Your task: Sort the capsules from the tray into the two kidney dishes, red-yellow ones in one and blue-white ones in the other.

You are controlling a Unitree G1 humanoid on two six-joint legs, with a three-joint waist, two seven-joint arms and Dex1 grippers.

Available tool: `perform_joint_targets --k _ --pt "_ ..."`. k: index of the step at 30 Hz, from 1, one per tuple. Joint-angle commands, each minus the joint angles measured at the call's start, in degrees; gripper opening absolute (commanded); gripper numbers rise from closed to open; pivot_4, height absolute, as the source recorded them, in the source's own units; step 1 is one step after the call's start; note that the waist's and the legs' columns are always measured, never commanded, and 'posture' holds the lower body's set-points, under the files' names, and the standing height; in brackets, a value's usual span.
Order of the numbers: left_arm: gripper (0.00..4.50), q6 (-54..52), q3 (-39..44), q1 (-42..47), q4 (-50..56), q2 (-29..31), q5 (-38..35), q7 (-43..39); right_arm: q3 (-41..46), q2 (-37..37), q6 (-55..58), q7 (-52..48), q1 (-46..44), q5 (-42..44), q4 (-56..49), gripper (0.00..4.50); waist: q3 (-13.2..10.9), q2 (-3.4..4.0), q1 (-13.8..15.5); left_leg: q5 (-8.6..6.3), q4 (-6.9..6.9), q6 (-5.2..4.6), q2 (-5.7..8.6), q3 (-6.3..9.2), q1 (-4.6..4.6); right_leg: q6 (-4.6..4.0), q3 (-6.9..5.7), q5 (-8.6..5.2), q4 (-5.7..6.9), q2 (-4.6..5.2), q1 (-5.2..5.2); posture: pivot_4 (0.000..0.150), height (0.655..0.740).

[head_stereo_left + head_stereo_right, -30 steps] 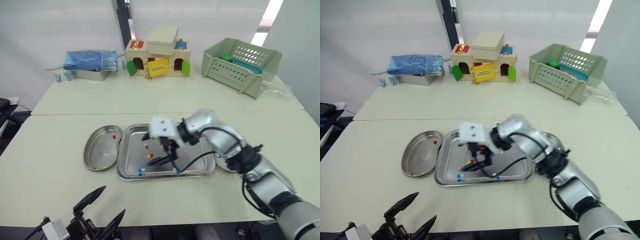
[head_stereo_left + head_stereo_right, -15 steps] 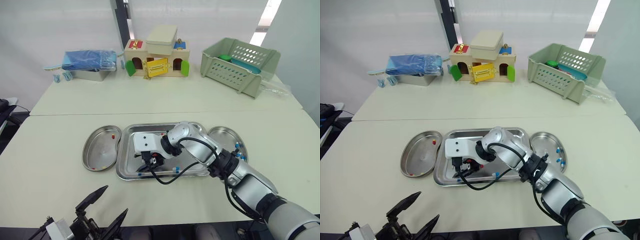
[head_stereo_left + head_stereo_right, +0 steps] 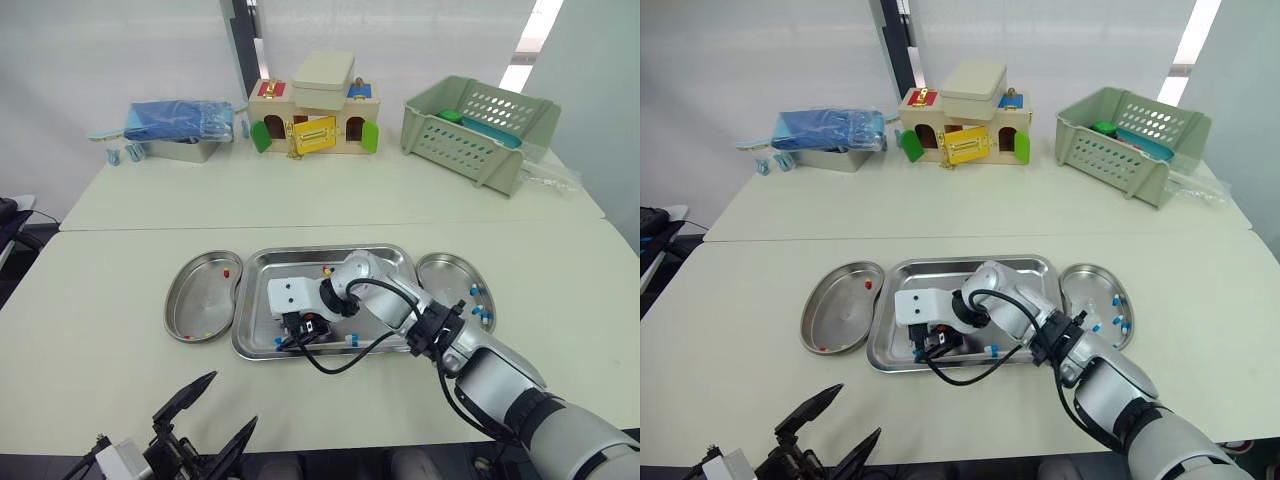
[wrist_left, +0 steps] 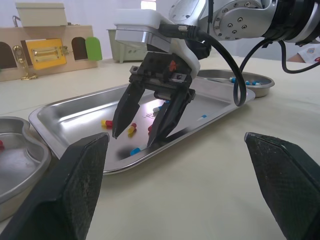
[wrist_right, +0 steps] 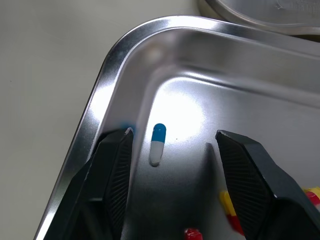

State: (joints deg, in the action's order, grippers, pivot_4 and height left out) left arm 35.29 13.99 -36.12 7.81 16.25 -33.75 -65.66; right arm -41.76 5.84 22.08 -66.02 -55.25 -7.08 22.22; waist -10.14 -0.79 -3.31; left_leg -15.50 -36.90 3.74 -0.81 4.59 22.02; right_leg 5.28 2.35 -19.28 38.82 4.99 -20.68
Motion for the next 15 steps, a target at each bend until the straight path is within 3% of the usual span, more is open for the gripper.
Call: perform_joint_targets --k 1,3,6,15 --pt "4.5 0.9 0.1 -1.0 0.5 0.7 0.2 0.4 0.2 -0.5 -2.0 -0.5 -1.2 -1.1 -0.1 2.85 0.0 0.0 0.0 0.0 0.0 0.0 0.0 0.0 0.0 0.0 0.0 0.0 0.0 0.0 0.0 0.15 0.74" --pt "4.5 0.9 -0.1 -1.1 0.6 0.8 0.0 0.4 0.3 -0.6 -2.5 -0.7 -1.0 -1.6 0.3 2.85 0.0 0.0 0.0 0.0 0.0 0.0 0.0 0.0 0.0 0.0 0.0 0.0 0.0 0.0 0.0 0.15 0.74" --pt "4.5 0.9 -0.1 -1.1 0.9 0.9 -0.1 0.4 0.3 -0.7 -3.2 -0.5 -1.0 -2.4 1.2 2.26 0.0 0.0 0.0 0.0 0.0 0.0 0.0 0.0 0.0 0.0 0.0 0.0 0.0 -0.01 -0.01 0.15 0.74" --pt "4.5 0.8 0.0 -1.3 1.1 1.0 -0.1 0.7 1.3 -1.4 -3.7 -1.4 -0.8 -2.5 1.7 0.03 0.0 -0.01 0.0 0.0 0.0 0.0 0.0 0.0 0.0 0.0 0.0 0.0 0.02 -0.01 -0.02 0.15 0.74"
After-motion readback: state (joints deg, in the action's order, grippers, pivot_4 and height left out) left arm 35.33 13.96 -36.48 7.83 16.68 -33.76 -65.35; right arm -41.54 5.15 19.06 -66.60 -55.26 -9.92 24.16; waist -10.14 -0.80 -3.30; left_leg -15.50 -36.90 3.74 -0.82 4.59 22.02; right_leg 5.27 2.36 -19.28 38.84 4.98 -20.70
